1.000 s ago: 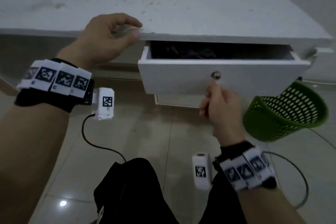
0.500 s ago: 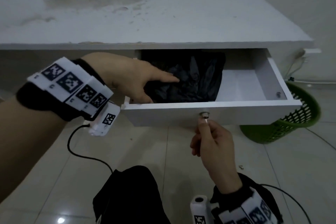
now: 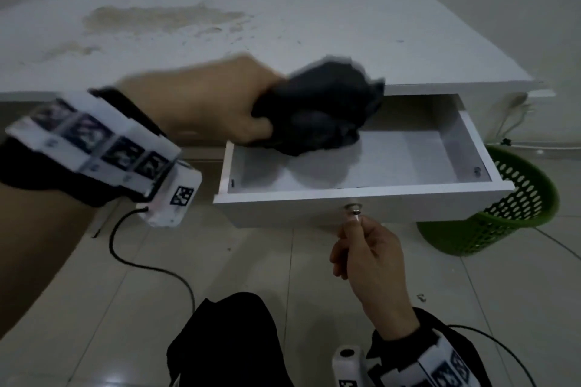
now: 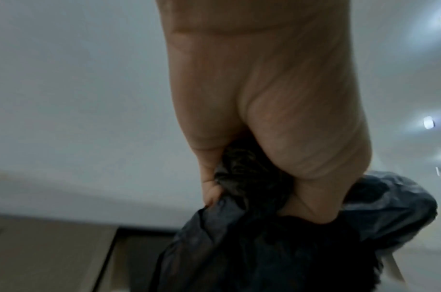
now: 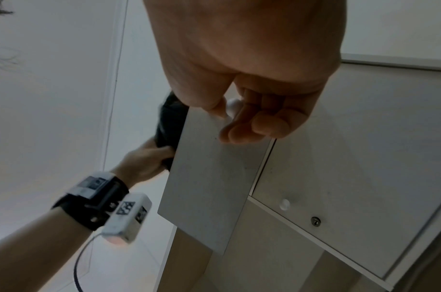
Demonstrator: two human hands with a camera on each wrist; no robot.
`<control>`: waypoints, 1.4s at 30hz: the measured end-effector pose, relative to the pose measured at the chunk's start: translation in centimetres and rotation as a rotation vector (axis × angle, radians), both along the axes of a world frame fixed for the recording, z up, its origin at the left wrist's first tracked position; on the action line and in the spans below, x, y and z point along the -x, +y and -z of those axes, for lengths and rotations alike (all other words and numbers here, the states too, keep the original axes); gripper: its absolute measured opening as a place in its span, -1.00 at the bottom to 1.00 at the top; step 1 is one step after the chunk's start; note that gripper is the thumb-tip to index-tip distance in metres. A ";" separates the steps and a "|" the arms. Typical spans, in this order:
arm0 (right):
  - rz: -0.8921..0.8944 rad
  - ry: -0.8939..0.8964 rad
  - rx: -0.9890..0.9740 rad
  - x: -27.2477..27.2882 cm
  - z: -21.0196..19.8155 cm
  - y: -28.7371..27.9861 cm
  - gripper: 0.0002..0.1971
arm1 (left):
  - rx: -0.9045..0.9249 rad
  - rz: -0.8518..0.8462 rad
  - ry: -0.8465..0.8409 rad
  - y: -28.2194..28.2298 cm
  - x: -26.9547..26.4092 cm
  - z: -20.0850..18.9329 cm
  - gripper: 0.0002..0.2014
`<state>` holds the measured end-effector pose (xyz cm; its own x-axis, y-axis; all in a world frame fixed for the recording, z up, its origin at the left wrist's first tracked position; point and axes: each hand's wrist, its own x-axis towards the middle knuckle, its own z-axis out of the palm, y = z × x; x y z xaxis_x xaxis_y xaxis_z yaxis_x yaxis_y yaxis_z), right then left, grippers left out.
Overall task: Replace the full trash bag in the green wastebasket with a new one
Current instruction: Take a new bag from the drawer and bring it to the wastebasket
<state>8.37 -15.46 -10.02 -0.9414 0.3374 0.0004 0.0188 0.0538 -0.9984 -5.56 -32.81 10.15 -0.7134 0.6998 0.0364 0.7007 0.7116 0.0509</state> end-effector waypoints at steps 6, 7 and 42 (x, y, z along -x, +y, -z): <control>0.002 0.016 -0.032 0.6 -0.1 0.1 -0.59 | -0.360 -0.128 0.037 -3.3 -0.3 -5.5 -0.51; 0.000 0.019 -0.022 0.7 -0.1 0.0 -0.58 | -0.340 -0.135 0.103 -3.3 -0.1 -5.4 -0.56; -0.078 -0.326 -0.242 7.7 -4.0 5.1 -0.74 | -0.191 -0.232 0.007 -4.8 3.9 0.2 -0.44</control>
<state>0.70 -10.34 -5.99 -0.9281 0.2915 -0.2317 0.3187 0.2998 -0.8992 -9.47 -37.64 9.95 -0.8529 0.4978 0.1574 0.5210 0.8311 0.1946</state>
